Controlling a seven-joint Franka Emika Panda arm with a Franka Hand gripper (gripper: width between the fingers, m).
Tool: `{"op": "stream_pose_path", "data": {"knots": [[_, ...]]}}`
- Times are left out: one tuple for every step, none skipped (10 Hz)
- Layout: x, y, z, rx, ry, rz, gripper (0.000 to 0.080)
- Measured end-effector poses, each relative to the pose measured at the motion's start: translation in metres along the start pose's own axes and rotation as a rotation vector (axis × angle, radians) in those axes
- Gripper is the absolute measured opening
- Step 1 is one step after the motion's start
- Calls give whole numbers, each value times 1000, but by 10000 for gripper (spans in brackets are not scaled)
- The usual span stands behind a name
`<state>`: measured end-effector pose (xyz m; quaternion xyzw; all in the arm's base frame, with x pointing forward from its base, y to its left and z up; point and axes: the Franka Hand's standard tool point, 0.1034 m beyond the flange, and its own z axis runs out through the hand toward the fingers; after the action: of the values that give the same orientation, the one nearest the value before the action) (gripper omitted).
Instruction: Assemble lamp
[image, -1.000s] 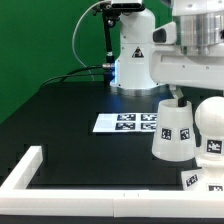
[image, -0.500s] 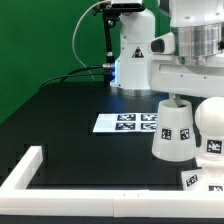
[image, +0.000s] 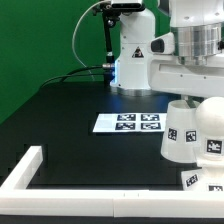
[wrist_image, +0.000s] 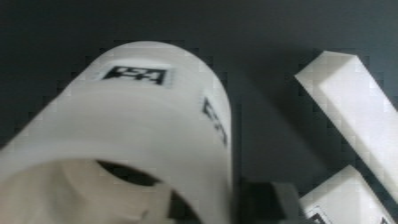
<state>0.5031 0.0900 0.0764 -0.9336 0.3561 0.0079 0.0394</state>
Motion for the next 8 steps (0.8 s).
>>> {"op": "stream_pose_path", "data": {"knots": [[0,1,-3,-2,-3,-12,40],[3,1,-14,2,-3,-35,40],[8,2,-32,8,-3,-58,40],[10,1,-55,11,-12,-72,40],[17,-1,-87,41,-11,-111,40],[28,-2,-114,91,5,-117,41],[34,-8,-136,140,30,-122,41],[35,-21,-154,196,77,-130,41]]}}
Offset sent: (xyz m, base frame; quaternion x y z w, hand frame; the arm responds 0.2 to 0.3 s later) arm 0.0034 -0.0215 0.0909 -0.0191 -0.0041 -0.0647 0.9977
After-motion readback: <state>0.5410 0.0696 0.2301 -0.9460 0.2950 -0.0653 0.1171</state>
